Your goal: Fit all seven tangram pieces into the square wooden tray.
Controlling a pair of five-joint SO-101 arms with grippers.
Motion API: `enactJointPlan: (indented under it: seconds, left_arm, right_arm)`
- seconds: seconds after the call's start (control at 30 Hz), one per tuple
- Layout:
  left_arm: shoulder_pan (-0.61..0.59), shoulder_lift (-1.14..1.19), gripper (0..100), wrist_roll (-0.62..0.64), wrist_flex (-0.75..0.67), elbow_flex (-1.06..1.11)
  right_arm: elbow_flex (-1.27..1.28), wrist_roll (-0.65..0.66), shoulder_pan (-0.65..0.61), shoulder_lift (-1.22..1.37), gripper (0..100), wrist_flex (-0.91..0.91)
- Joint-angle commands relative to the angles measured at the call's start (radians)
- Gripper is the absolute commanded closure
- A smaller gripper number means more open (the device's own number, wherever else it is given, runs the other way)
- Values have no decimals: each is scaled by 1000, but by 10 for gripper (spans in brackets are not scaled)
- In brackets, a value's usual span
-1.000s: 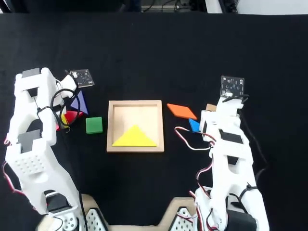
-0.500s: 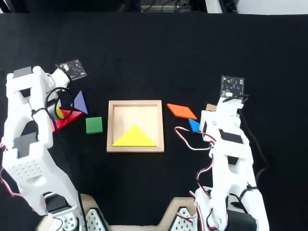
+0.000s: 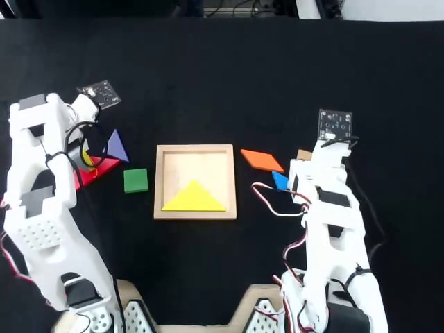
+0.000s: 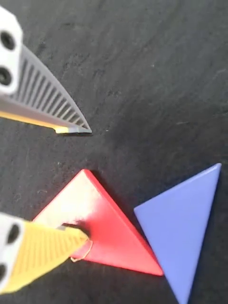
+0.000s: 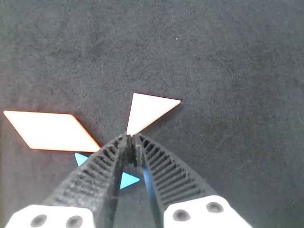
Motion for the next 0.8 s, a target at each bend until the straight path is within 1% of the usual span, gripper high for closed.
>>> enactJointPlan:
  seconds: [0.0, 0.13, 0.4, 0.53, 0.67, 0.77]
  left_arm:
    - [30, -37, 718, 61, 75, -62]
    - [38, -44, 716, 61, 121, -65]
    - [41, -18, 716, 63, 123, -71]
    - [33, 35, 717, 66, 63, -74]
    - [31, 58, 718, 69, 61, -64]
    - [36, 60, 718, 107, 60, -64]
  right_arm:
    - [-7, 32, -21, -19, 987, -20]
    - [-5, 34, -21, -19, 987, -20]
    - [-5, 34, -21, -19, 987, -18]
    - [-5, 34, -21, -19, 987, -17]
    - [-5, 34, -21, -19, 987, -18]
    - [-5, 35, -21, -19, 987, -18]
